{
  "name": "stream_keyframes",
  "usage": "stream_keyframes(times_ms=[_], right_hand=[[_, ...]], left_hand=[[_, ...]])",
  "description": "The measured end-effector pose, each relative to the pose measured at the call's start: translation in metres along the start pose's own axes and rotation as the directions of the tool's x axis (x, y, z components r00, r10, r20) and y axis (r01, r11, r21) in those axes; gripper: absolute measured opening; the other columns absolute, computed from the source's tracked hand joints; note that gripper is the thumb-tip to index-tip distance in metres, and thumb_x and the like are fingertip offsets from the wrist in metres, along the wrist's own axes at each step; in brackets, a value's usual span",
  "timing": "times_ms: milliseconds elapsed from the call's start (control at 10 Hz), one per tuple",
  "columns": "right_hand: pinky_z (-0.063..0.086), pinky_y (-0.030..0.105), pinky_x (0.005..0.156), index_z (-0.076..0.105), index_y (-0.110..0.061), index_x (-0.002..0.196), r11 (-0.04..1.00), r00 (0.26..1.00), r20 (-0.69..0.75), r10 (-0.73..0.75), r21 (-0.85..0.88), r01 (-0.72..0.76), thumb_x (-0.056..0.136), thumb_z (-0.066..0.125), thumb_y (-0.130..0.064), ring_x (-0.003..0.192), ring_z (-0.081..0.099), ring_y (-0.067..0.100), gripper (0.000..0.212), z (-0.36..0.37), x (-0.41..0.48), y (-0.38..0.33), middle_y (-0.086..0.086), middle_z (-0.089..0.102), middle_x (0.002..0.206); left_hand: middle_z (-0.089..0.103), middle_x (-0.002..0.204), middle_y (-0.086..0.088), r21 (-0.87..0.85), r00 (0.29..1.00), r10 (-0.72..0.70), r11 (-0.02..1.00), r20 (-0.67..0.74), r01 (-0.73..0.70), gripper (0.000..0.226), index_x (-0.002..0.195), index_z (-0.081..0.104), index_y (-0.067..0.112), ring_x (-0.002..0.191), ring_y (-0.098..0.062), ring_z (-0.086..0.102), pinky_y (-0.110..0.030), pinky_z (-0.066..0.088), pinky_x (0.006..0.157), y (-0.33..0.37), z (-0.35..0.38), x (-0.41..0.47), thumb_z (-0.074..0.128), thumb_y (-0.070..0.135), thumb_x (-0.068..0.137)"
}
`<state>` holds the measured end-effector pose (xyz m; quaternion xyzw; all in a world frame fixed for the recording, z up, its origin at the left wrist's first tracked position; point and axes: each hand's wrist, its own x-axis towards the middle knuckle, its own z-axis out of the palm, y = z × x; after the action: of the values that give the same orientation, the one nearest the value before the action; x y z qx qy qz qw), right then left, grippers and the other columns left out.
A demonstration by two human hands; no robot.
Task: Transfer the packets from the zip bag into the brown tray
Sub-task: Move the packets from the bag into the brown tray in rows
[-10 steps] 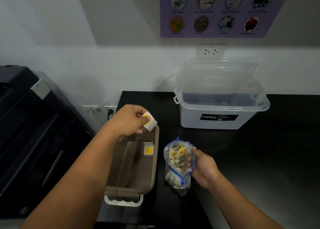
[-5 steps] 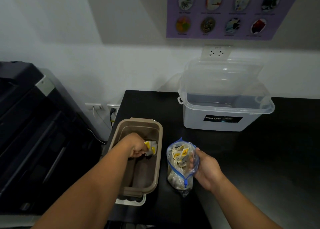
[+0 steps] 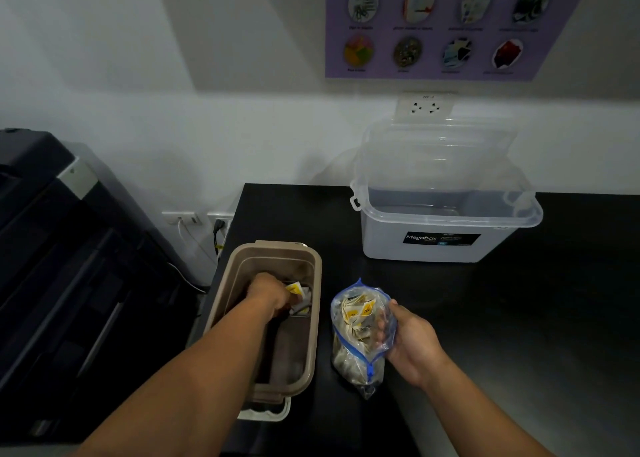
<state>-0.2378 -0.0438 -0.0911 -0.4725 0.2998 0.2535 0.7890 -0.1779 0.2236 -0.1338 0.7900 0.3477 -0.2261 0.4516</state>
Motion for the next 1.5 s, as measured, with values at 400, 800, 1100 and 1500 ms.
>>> stream_keyframes(times_ms=[400, 800, 1100, 1500], right_hand=[[0.052, 0.058, 0.104, 0.063, 0.001, 0.131, 1.0, 0.999, 0.026, -0.02, -0.021, 0.021, 0.109, 0.044, -0.023, 0.12, 0.067, 0.043, 0.038, 0.0, -0.003, 0.001, 0.028, 0.07, 0.125], [0.059, 0.04, 0.069, 0.065, 0.0, 0.113, 0.999, 0.998, 0.055, -0.022, -0.031, 0.023, 0.111, 0.039, -0.021, 0.064, 0.074, 0.02, 0.033, -0.007, -0.003, 0.005, 0.01, 0.074, 0.075], [0.053, 0.056, 0.101, 0.064, 0.001, 0.13, 0.998, 0.998, 0.059, -0.03, -0.049, 0.033, 0.109, 0.044, -0.022, 0.097, 0.077, 0.032, 0.037, -0.007, -0.002, 0.005, 0.019, 0.077, 0.105], [0.046, 0.065, 0.109, 0.056, 0.004, 0.139, 0.999, 1.0, 0.022, -0.006, -0.035, 0.007, 0.107, 0.048, -0.025, 0.133, 0.052, 0.053, 0.044, -0.008, -0.003, 0.005, 0.035, 0.055, 0.139]], left_hand=[[0.071, 0.099, -0.014, 0.058, 0.997, 0.067, 0.996, 0.042, -0.07, 0.036, 0.108, 0.071, 0.002, 0.089, -0.029, 0.069, -0.039, 0.06, 0.086, 0.015, -0.004, -0.014, 0.084, 0.008, 0.075], [0.072, 0.114, -0.015, 0.287, 0.975, 0.171, 0.95, -0.141, -0.125, 0.031, 0.115, 0.071, 0.001, 0.105, -0.03, 0.07, -0.039, 0.058, 0.089, 0.012, -0.003, -0.018, 0.069, 0.011, 0.086], [0.072, 0.109, -0.015, 0.36, 0.976, 0.199, 0.92, -0.088, -0.155, 0.023, 0.111, 0.072, 0.002, 0.101, -0.031, 0.07, -0.042, 0.059, 0.09, 0.009, 0.001, -0.013, 0.058, 0.011, 0.093], [0.072, 0.081, 0.007, 0.453, 0.856, 0.505, 0.792, -0.11, -0.41, 0.016, 0.086, 0.075, 0.025, 0.08, -0.009, 0.067, -0.031, 0.055, 0.082, 0.052, -0.031, -0.123, 0.064, 0.031, 0.095]])
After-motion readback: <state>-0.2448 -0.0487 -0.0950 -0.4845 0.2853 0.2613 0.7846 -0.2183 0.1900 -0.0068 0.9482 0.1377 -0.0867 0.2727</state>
